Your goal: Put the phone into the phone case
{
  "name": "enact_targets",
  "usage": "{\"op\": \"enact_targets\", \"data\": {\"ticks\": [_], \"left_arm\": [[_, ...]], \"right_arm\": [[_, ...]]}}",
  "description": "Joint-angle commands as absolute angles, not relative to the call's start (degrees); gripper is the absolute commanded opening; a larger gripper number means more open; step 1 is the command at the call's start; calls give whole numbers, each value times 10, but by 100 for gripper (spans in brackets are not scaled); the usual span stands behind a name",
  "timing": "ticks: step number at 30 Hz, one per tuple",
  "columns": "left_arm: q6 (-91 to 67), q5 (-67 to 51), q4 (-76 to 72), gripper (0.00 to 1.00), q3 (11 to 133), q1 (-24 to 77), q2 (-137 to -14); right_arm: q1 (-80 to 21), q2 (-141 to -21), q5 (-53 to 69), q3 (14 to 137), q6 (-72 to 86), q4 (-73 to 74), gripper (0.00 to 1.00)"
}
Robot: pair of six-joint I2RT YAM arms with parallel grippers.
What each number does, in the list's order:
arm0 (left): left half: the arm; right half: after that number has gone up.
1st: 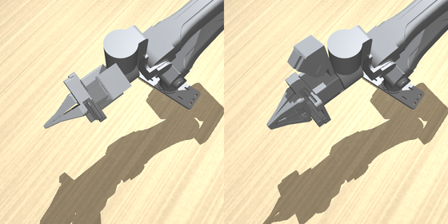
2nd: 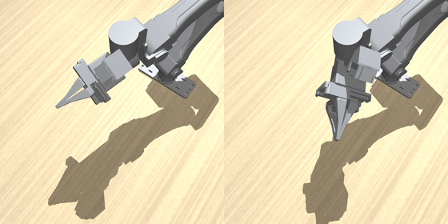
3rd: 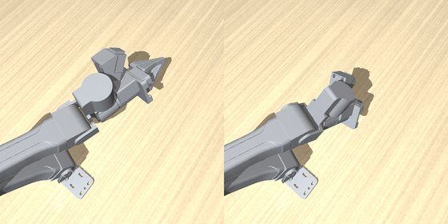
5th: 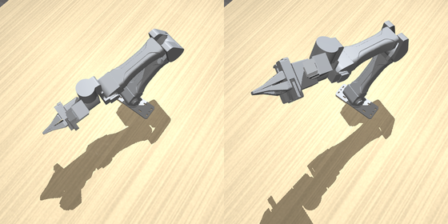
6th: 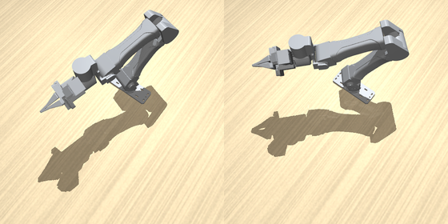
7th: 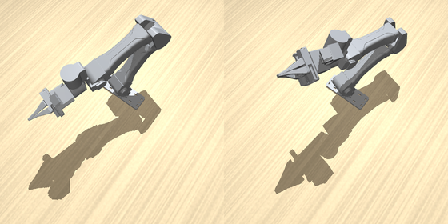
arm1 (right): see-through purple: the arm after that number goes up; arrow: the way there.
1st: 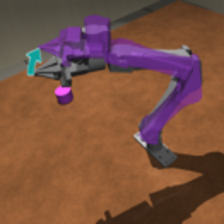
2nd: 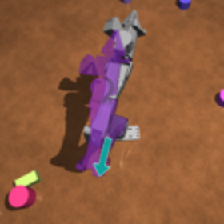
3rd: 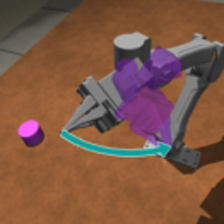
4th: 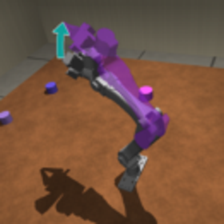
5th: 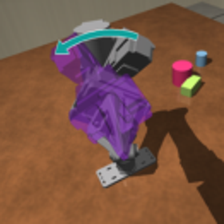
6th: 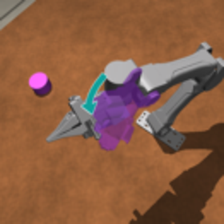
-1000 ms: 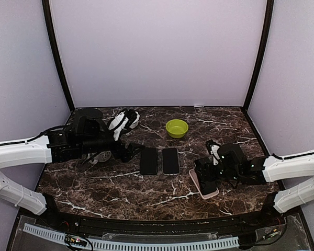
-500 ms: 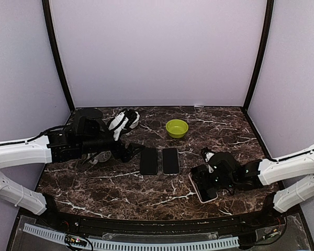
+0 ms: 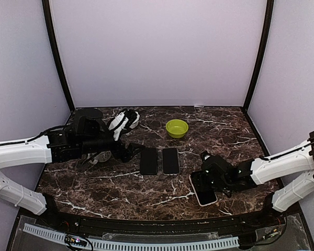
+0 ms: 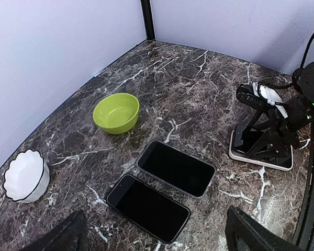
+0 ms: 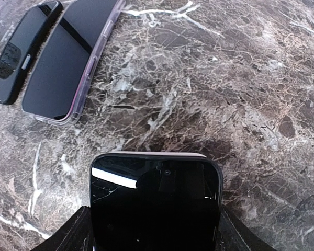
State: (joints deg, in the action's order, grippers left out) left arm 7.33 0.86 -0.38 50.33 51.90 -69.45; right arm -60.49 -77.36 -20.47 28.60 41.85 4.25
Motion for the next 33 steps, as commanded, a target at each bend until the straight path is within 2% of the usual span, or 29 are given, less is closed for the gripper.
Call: {"op": "enact_targets", "data": {"ticks": [1, 8, 13, 14, 23, 30, 33], "left_arm": [[79, 2, -8, 93, 498, 516, -684], [81, 2, -8, 93, 497, 516, -681], [80, 2, -9, 93, 497, 516, -681], [80, 2, -9, 93, 497, 516, -681], [80, 2, -8, 93, 497, 516, -683], [79, -18, -9, 93, 497, 515, -683], [78, -20, -8, 93, 497, 516, -682]], "right_arm": [[-615, -817, -198, 303, 450, 111, 32], [-615, -823, -207, 310, 438, 119, 54], [-615, -812, -208, 312, 443, 128, 94], [-615, -811, -206, 313, 441, 127, 98], [-615, -780, -195, 351, 426, 172, 98], [-573, -720, -90, 373, 424, 262, 98], [-548, -698, -71, 345, 448, 281, 90]]}}
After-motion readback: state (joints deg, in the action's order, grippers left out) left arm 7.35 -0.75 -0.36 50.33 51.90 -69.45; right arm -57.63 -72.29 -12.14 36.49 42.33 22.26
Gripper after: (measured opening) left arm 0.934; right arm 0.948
